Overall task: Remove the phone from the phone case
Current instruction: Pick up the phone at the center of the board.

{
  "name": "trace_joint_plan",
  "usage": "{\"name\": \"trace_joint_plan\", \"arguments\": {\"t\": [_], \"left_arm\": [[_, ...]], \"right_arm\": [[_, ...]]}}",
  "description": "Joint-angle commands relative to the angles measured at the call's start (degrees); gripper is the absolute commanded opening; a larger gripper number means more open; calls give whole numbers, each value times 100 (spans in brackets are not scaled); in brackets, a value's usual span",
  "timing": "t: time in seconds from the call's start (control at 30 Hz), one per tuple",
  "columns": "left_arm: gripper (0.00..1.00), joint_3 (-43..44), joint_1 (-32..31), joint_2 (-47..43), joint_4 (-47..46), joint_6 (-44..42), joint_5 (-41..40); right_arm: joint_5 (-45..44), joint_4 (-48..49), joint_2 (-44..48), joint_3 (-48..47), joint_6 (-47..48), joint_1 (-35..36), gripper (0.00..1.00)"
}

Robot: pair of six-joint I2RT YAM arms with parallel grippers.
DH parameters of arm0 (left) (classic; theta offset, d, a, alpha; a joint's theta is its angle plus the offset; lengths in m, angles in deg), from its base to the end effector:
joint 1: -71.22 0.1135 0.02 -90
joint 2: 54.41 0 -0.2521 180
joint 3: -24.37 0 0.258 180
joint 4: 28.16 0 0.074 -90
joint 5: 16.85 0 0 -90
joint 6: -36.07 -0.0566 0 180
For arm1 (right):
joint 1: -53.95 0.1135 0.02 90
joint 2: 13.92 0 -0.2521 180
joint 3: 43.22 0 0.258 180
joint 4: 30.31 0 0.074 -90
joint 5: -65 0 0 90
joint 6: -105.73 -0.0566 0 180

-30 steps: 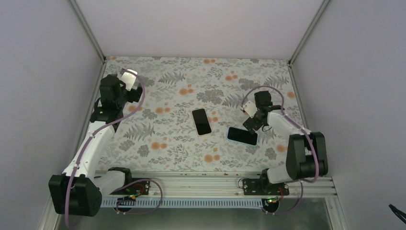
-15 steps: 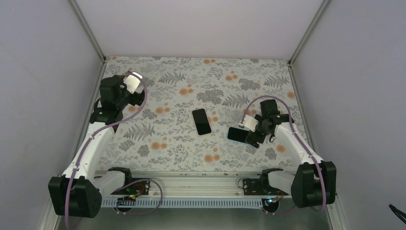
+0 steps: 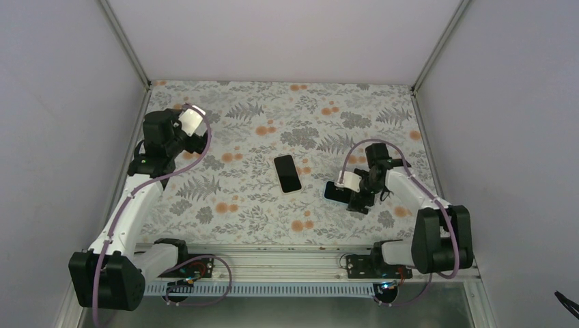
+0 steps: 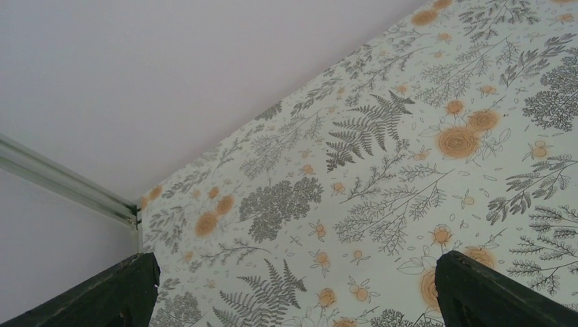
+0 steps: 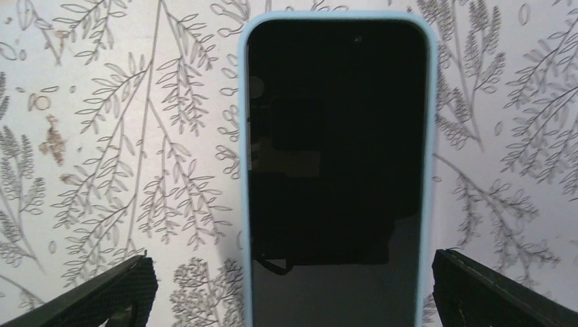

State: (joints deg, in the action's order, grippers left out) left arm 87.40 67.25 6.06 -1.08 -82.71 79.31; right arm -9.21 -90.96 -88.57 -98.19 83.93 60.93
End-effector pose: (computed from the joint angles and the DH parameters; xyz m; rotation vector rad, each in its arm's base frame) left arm 0.2709 -0.0249 0.2903 0.6299 1.8984 0.1711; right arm 0.2143 0.0418 0.1431 -1.7644 2.2372 0.2173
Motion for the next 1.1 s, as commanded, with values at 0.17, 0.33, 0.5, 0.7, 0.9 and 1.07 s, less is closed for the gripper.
{"name": "trace_joint_plan", "arguments": {"t": [0.17,0.33,0.5,0.7,0.9,1.07], "left_arm": [[100,121,32,-8,108,-62,248],[100,139,43,23,213,-120,417],[100,183,106,61,357,-171,746],[100,186,141,138,406,-202,807],[100,172,163,139,458,-254,909],[100,157,159,149,541,-293,1113]], "right_arm": [[-65,302,-593,-454,299,-28,100],[8,71,-944,-616,289,-25,100],[10,-153,-1363,-831,135,-30,100],[-81,-7,-1440,-793,122,-38,100],[-131,-94,-1450,-750,192,-32,100],[-192,-44,-1428,-652,105,-30,100]]}}
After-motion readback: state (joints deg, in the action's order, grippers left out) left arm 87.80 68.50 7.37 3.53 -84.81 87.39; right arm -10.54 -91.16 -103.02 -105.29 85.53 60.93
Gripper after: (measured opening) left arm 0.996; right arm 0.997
